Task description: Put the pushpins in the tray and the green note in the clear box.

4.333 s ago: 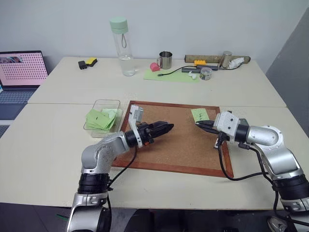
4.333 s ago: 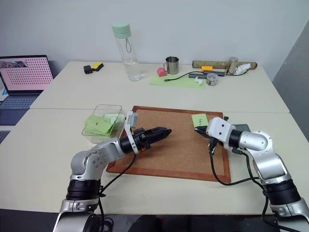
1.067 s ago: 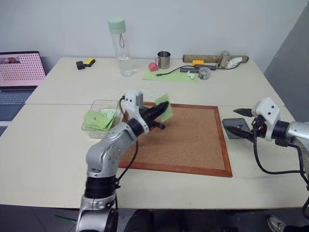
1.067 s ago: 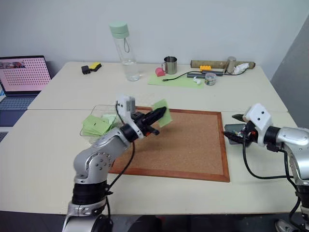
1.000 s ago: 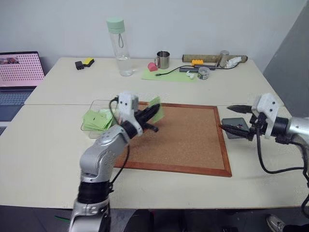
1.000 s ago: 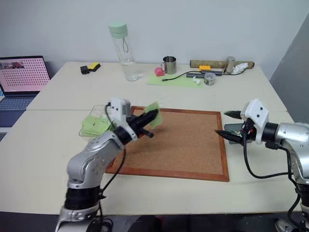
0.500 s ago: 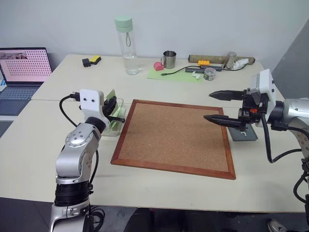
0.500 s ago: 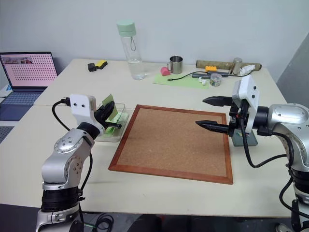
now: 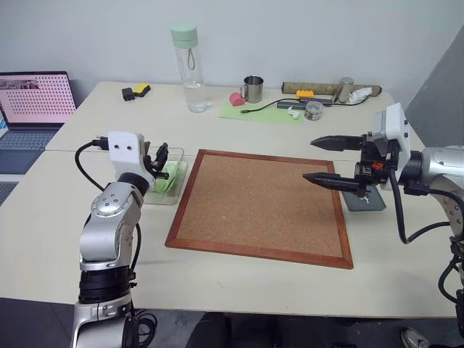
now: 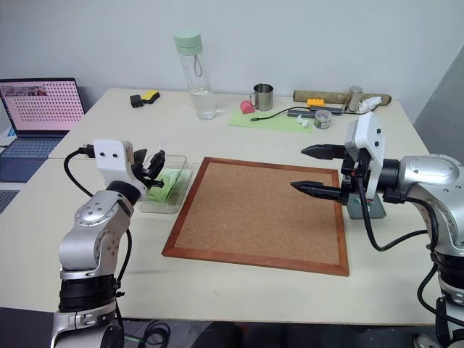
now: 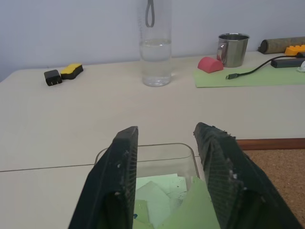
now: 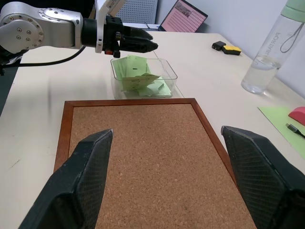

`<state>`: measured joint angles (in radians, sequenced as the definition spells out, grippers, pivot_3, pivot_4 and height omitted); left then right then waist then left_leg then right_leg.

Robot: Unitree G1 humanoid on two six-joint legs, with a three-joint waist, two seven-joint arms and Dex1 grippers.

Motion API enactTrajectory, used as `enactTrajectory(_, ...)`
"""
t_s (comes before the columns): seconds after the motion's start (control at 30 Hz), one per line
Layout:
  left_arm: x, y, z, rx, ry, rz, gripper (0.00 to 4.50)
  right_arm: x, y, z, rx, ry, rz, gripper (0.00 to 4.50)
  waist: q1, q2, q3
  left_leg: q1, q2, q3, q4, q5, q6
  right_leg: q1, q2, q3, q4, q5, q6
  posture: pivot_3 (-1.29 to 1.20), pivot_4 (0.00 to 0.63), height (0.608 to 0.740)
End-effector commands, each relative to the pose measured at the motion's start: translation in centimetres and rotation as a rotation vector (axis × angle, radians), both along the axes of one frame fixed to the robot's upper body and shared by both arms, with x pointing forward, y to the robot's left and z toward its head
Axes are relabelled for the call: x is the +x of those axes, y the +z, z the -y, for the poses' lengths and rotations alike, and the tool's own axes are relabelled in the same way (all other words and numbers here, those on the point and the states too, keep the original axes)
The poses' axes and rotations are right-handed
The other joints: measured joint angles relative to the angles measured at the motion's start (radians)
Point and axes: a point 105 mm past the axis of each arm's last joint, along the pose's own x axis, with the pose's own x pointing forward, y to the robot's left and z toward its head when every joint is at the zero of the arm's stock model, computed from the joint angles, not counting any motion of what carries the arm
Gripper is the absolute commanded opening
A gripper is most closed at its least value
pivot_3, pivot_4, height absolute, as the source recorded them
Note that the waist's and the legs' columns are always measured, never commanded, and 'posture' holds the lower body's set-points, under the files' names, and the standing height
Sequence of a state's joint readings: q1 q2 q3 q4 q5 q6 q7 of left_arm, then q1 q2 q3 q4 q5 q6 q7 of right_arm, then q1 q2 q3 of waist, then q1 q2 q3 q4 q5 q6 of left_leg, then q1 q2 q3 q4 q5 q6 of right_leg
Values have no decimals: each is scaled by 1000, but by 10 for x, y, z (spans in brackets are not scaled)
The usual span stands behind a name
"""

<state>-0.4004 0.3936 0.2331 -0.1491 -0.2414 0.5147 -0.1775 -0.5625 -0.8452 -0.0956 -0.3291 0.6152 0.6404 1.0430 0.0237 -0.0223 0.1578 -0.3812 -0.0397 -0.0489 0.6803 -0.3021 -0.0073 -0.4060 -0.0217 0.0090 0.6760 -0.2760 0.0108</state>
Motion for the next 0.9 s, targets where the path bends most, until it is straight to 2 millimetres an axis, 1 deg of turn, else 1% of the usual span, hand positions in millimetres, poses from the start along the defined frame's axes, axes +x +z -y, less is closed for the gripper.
enactTrajectory(0.03, -6, 28, -1, 40, -24, 94, 3038, -3, 11, -1, 3, 18, 50, 3807, 0, 0, 0, 0, 0, 0, 0, 0, 0, 0, 0, 0, 0, 0, 0, 0, 150, 740)
enactTrajectory(0.1, -11, 35, -4, 67, -48, 100, 3383, -3, 11, 1, -3, 12, 53, 3807, -1, -1, 1, 0, 0, 0, 0, 0, 0, 0, 0, 0, 0, 0, 0, 0, 150, 740)
enactTrajectory(0.17, -16, 38, -17, 127, -65, 55, 3847, -2, 9, 7, -14, -12, 51, 3807, -2, -1, 1, 0, 0, 0, 0, 0, 0, -1, 0, 0, 0, 0, 0, 0, 150, 740)
enactTrajectory(0.23, -23, 40, -35, 180, -86, -11, 4213, 0, 6, 15, -28, -52, 42, 3807, -5, -1, 1, 0, 0, 0, -1, 0, 0, -1, 0, 0, 0, 0, 0, 0, 150, 740)
enactTrajectory(0.3, -33, 43, -54, 212, -131, -89, 4213, 2, 0, 25, -48, -100, 37, 3807, -5, -1, 1, 0, 0, 0, -1, 0, 0, -1, 0, 0, 0, 0, 0, 0, 150, 740)
enactTrajectory(0.37, -47, 43, -71, 330, -175, -168, 4213, 3, -6, 37, -70, -150, 35, 3807, -9, -1, 2, 0, 1, 0, -2, 0, 0, -1, 0, -1, 0, -1, -1, 0, 150, 740)
enactTrajectory(0.43, -59, 39, -78, 407, -237, -224, 4213, 3, -9, 45, -74, -180, 29, 3807, -9, 0, 3, 0, 1, 0, -2, 0, 0, -1, 0, 0, -1, -1, -1, 0, 150, 740)
enactTrajectory(0.47, -67, 36, -84, 431, -272, -262, 4213, 3, -12, 53, -83, -203, 27, 3807, -9, 0, 3, 0, 1, 0, -2, 0, 0, -1, -1, 0, -2, -1, -1, 0, 150, 740)
enactTrajectory(0.53, -82, 30, -105, 444, -300, -331, 4213, 3, -19, 73, -113, -267, 36, 3807, -7, 2, 4, 0, 1, 0, -2, 0, 0, -1, -1, 0, -2, -1, -1, 0, 150, 740)
enactTrajectory(0.63, -96, 25, -127, 441, -310, -377, 4213, -6, -29, 101, -159, -310, -18, 3807, -1, 3, 4, 0, 1, -1, -3, 0, 0, 0, -1, -2, -3, -1, -2, 0, 150, 740)
enactTrajectory(0.77, -105, 19, -141, 423, -314, -406, 4213, -16, -36, 130, -221, -359, -54, 3807, -1, 4, 5, -1, 1, 0, -3, -1, 1, 0, -2, -2, -3, -1, -2, 0, 150, 740)
enactTrajectory(0.83, -107, 17, -144, 417, -314, -404, 4213, -19, -39, 136, -225, -366, -80, 3807, -1, 4, 5, 0, 1, 0, -3, -1, 2, 0, -2, -2, -3, -1, -2, 0, 150, 740)
enactTrajectory(0.9, -107, 13, -147, 414, -315, -411, 4213, -20, -41, 136, -220, -362, -97, 3807, -2, 4, 5, 0, 1, 0, -3, -1, 2, 0, -2, -2, -3, -1, -2, 0, 150, 740)
